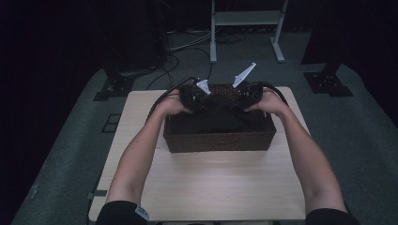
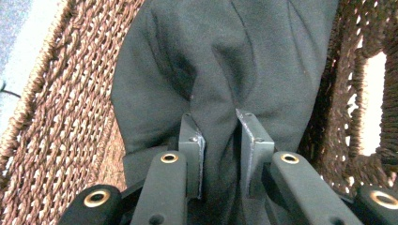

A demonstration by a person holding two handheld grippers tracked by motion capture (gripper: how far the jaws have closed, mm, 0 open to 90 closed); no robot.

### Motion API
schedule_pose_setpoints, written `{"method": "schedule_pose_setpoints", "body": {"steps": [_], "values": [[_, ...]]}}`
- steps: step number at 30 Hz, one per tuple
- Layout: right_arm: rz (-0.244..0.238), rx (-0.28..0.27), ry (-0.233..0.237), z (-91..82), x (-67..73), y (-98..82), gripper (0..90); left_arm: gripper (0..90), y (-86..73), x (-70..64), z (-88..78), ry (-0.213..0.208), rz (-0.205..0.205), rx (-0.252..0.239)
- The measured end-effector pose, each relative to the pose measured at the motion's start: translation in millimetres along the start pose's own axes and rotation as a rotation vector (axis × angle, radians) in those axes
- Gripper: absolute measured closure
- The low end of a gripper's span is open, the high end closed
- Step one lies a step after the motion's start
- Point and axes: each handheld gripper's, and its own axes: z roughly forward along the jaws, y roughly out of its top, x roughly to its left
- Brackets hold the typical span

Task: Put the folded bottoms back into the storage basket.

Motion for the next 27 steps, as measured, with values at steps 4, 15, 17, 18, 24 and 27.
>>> {"method": "schedule_pose_setpoints", "body": {"steps": [4,15,17,18,24,27], "values": [[0.004,0.001,-0.003,2.4,-0.2,-2.6,72.3,73.9,-3.1,-0.8,5.3,-0.001,-0.007,-0.011],[0.023,0.017,0.005,12.3,-1.5,-11.7,72.2,73.9,-4.2,-4.1,18.7,-0.004,-0.009,0.012],[0.026,0.021,0.005,13.5,-1.9,-12.5,72.2,73.9,-4.8,-3.5,20.3,-0.005,-0.01,0.013],[0.026,0.021,0.005,13.5,-1.9,-12.5,72.2,73.9,-4.8,-3.5,20.3,-0.005,-0.01,0.013],[0.035,0.029,0.006,16.8,-2.5,-14.2,72.2,73.9,-5.7,-4.3,24.5,-0.003,-0.012,0.022],[0.036,0.034,0.006,18.4,-2.8,-14.4,72.2,74.0,-7.3,-4.8,26.2,0.0,-0.013,0.022]]}}
